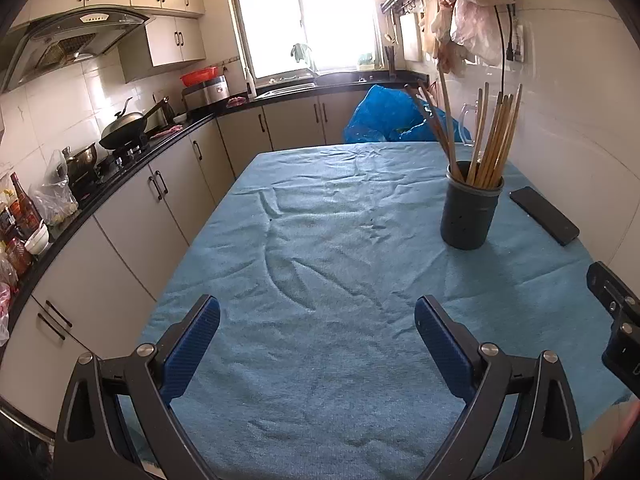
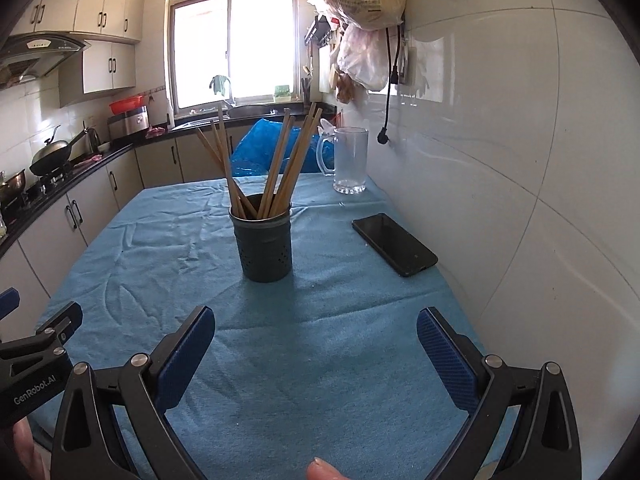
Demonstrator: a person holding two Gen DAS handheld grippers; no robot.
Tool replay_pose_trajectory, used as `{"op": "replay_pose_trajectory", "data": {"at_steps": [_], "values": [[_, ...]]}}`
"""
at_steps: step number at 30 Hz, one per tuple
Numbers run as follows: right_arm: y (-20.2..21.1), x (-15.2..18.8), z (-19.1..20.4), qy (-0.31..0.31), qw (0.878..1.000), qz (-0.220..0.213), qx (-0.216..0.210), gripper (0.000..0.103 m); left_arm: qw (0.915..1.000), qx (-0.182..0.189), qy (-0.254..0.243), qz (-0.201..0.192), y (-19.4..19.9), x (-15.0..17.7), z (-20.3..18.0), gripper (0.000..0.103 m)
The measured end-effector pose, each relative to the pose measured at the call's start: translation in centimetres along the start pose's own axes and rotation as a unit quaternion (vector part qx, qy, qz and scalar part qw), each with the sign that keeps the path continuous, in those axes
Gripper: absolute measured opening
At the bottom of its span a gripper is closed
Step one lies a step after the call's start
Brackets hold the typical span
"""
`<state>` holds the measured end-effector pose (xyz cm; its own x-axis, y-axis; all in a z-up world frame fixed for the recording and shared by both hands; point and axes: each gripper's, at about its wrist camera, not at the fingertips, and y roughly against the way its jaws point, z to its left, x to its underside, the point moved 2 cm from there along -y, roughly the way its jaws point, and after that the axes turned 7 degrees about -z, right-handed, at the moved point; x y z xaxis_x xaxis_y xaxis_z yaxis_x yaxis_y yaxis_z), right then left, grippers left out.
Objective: Organize utensils
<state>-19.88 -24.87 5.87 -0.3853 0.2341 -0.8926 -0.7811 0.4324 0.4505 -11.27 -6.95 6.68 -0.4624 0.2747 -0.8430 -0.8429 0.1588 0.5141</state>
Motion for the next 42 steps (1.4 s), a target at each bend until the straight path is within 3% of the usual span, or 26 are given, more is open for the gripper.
{"op": "replay_pose_trajectory", "data": {"at_steps": [42], "values": [[-1.8, 0.9, 0.8, 0.012, 1.000, 0.029, 0.002, 0.103, 0.9998, -0.001, 0.003, 0.020, -1.7, 0.8, 0.3, 0.097]]}}
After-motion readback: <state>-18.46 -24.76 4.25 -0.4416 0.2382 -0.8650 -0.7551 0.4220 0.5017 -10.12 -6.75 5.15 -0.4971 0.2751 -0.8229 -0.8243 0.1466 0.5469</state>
